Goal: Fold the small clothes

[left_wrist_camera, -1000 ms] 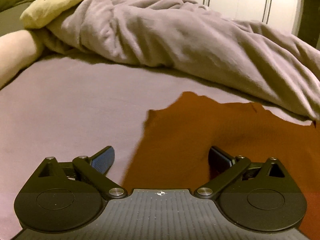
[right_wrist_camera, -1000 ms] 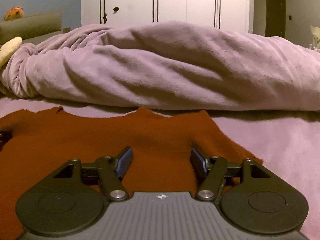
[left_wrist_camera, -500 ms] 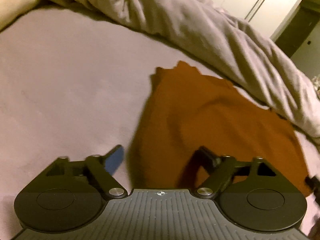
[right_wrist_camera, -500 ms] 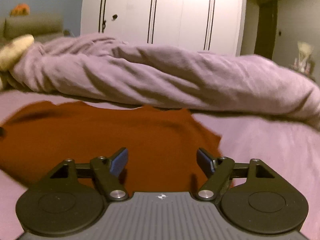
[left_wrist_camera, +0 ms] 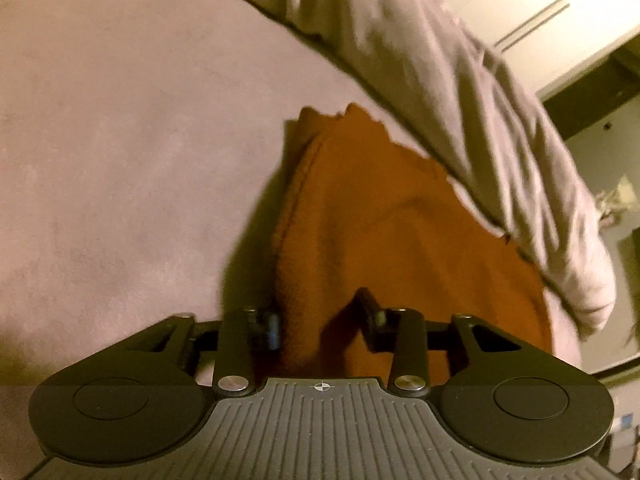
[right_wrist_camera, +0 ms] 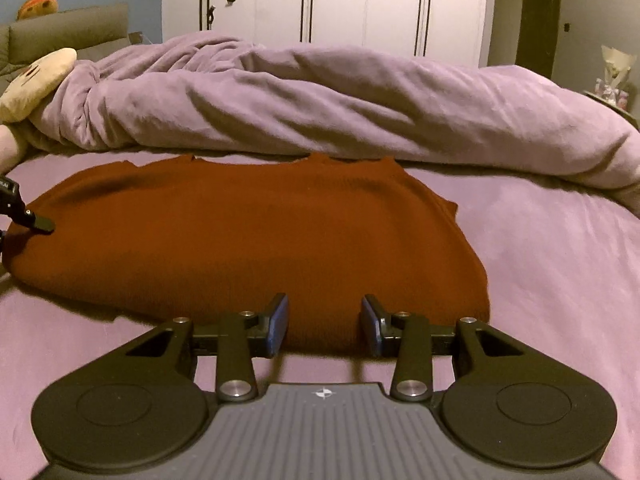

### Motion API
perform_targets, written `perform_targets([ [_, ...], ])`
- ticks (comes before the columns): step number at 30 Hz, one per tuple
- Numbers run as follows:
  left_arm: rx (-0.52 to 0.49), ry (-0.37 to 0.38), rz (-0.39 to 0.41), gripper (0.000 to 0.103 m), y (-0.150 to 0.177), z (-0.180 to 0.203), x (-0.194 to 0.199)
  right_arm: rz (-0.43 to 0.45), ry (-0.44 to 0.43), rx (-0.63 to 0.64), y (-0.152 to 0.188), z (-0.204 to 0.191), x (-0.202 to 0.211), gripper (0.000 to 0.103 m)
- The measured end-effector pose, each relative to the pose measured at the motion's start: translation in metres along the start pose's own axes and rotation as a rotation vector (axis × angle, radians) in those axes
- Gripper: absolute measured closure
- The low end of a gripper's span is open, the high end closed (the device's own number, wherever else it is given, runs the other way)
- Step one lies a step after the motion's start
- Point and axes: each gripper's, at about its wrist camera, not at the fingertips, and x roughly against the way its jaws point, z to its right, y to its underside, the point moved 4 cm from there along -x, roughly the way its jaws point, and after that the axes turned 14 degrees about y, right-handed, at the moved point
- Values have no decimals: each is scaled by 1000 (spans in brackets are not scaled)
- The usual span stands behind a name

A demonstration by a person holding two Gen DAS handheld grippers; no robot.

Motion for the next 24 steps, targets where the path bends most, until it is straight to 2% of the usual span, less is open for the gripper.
perform_targets([
  [1, 2, 12, -5, 49, -1, 0, -2, -8, -2, -4, 3, 0, 1, 64],
  [2, 9, 24, -7, 48, -3, 0, -3, -13, -4, -5, 5, 0, 1, 64],
  [3, 26, 23, -6, 51, -5, 0, -4, -16, -4, -5, 7, 0, 2, 64],
  [5, 58, 14, -3, 69, -9, -2, -5, -19, -7, -9, 9, 1, 4, 64],
  [8, 68, 11, 3, 77, -13, 3, 1, -7, -5, -19, 7, 4, 7, 64],
  [13, -10, 23, 37, 80, -15, 41, 15, 12, 23, -27, 4, 17, 8, 64],
  [17, -139, 14, 37, 81, -14, 94, 15, 7, 54, -59, 6, 29, 8, 64],
  [20, -266, 15, 31, 84, -6, 135, 9, -7, 118, -56, 9, 38, 6, 64],
  [24, -363, 54, 0, 91, 11, 177, -8, -35, 136, -94, 13, 53, 2, 64],
])
